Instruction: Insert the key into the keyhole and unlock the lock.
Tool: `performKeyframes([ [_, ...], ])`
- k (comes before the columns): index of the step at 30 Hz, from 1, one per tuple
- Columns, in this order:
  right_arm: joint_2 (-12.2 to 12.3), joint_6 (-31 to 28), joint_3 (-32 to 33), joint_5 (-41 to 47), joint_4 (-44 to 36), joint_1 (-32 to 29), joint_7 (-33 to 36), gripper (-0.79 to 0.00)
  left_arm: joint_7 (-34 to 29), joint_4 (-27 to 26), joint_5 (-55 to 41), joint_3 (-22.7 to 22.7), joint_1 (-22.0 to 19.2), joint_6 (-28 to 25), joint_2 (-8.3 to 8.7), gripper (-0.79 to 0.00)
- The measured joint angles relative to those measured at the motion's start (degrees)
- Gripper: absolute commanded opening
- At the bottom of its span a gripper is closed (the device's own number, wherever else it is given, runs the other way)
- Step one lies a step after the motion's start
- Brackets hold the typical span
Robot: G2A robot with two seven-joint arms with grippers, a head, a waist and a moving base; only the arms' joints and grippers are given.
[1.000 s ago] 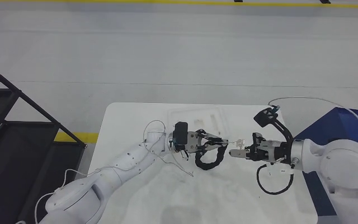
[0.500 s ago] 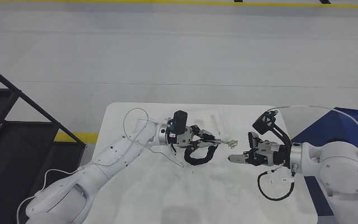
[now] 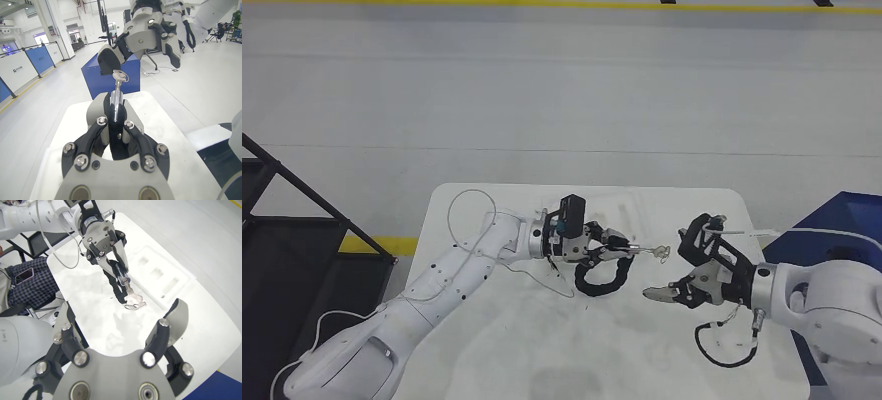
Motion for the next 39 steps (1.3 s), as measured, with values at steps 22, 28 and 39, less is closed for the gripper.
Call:
performKeyframes([
  [22,-0.36,1.50,-6.40,-7.35,-0.53,2.28,-1.95,0.000,-3.10,0.86,-1.11,-0.76,0.57,-0.61,-2.08,-0.785],
  [28,-0.04,-2.32,-4.69,-7.73,0.25,2.93,-2.08,0.000,-1.38,1.15,1.84,-1.62,0.55,-2.50,-2.01,-0.785],
  [39,0.39,-12.43,-3.54,-20.73,-0.05,1.66,-9.00,-0.477,0.32,0.44,3.87,-1.41,0.62,-2.89,-0.74,-0.785],
])
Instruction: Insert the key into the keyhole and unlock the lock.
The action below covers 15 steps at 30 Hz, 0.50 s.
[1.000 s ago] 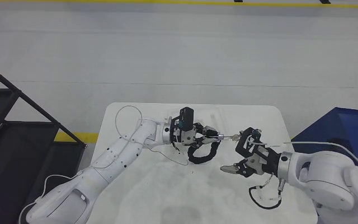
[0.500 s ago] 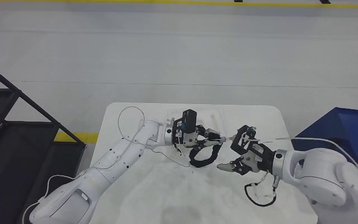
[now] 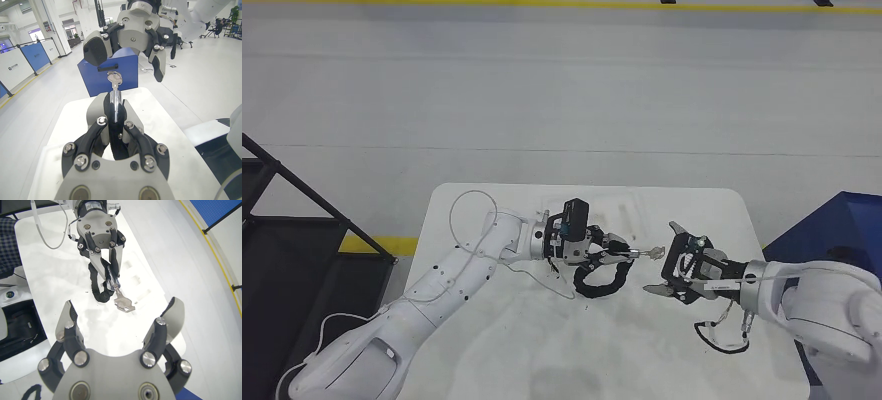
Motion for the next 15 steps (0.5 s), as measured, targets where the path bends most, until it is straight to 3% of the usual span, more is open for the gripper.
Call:
performKeyframes([
  [10,-0.09,1.82,-1.61,-7.58,-0.37,-1.30,-2.20,-0.573,0.01,-0.11,-1.66,1.08,-0.23,0.00,0.51,-0.785],
  [15,-0.13,3.06,-1.61,-10.53,-1.17,-2.29,-3.61,-0.585,-0.20,-0.02,-2.16,1.50,-0.48,0.00,0.47,-0.785],
])
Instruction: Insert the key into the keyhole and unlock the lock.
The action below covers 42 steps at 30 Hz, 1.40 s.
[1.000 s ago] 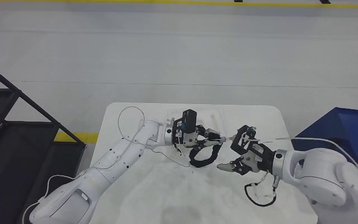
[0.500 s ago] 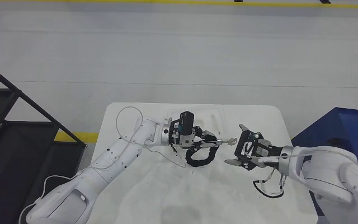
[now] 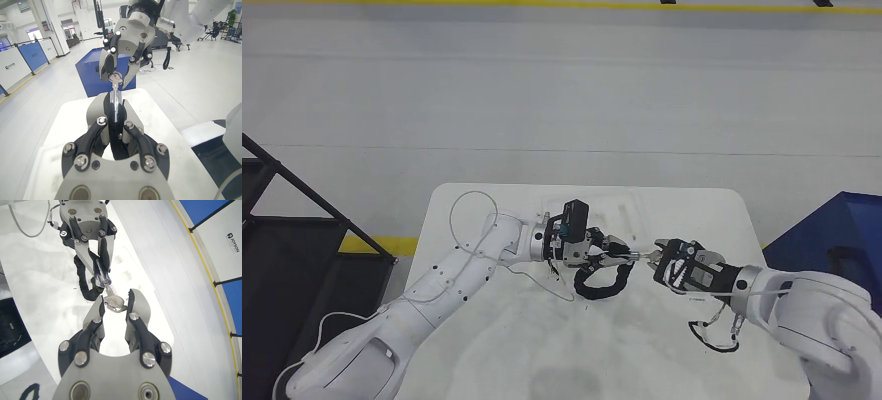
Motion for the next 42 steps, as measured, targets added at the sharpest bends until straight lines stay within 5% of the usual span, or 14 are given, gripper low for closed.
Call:
performKeyframes([
  [5,0.03,-0.24,0.07,-0.90,-0.48,-0.72,-0.51,-0.727,0.02,0.03,-0.27,0.24,-0.16,0.00,0.01,-0.785],
  [10,0.07,-0.67,0.14,1.48,-0.16,-0.56,0.87,-0.785,0.07,0.03,-0.42,0.45,-0.28,0.00,0.05,-0.785],
  [28,-0.18,11.17,1.58,29.65,3.54,2.10,10.18,-0.785,1.35,-0.50,1.92,1.26,-0.56,0.00,-0.11,-0.785],
  [42,-0.43,20.42,1.11,43.38,8.42,3.71,13.03,-0.785,2.80,-0.55,4.20,2.02,-1.14,0.00,-0.57,-0.785],
])
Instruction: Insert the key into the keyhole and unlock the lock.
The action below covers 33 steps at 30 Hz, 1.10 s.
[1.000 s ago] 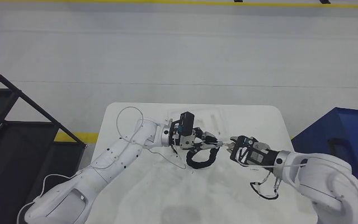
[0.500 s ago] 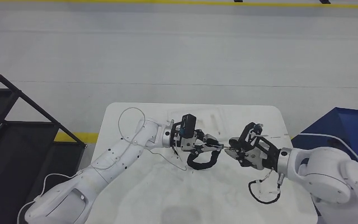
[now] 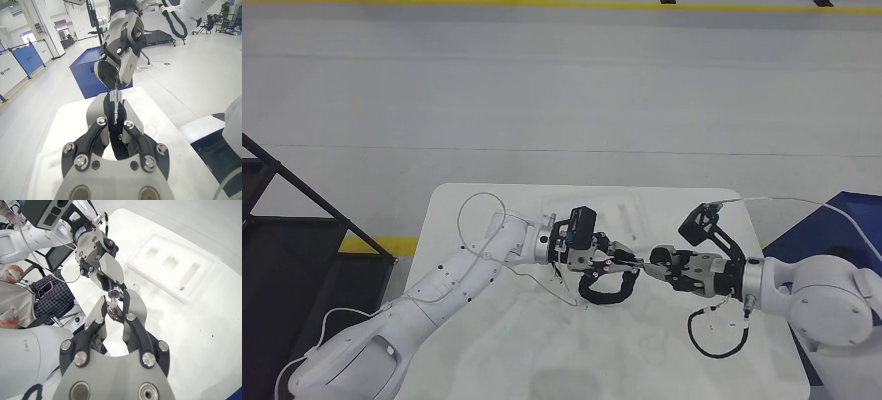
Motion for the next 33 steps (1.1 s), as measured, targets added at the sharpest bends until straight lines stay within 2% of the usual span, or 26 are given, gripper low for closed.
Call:
performKeyframes([
  [9,-0.26,3.60,-0.09,5.74,1.73,-0.57,-1.77,-0.770,0.37,0.36,0.88,0.89,-0.65,0.00,-0.29,-0.785],
  [10,-0.25,3.59,0.12,5.89,1.69,-0.73,-1.97,-0.459,0.42,0.44,0.98,0.95,-0.73,0.00,-0.32,-0.785],
  [11,-0.24,3.57,0.30,5.96,1.64,-0.87,-2.07,-0.105,0.47,0.56,1.04,0.96,-0.78,0.00,-0.32,-0.785],
  [12,-0.22,3.54,0.49,5.99,1.57,-1.01,-2.09,0.000,0.52,0.71,1.08,0.94,-0.80,0.00,-0.32,-0.785],
  [21,0.11,0.80,3.09,4.46,0.88,-1.52,-2.38,0.000,-0.04,2.61,2.10,0.10,0.02,0.00,0.08,-0.785],
  [33,0.30,-13.68,5.75,-3.58,-0.30,-3.42,-9.94,0.000,-2.44,6.89,2.18,-0.76,4.00,1.14,0.52,-0.785],
])
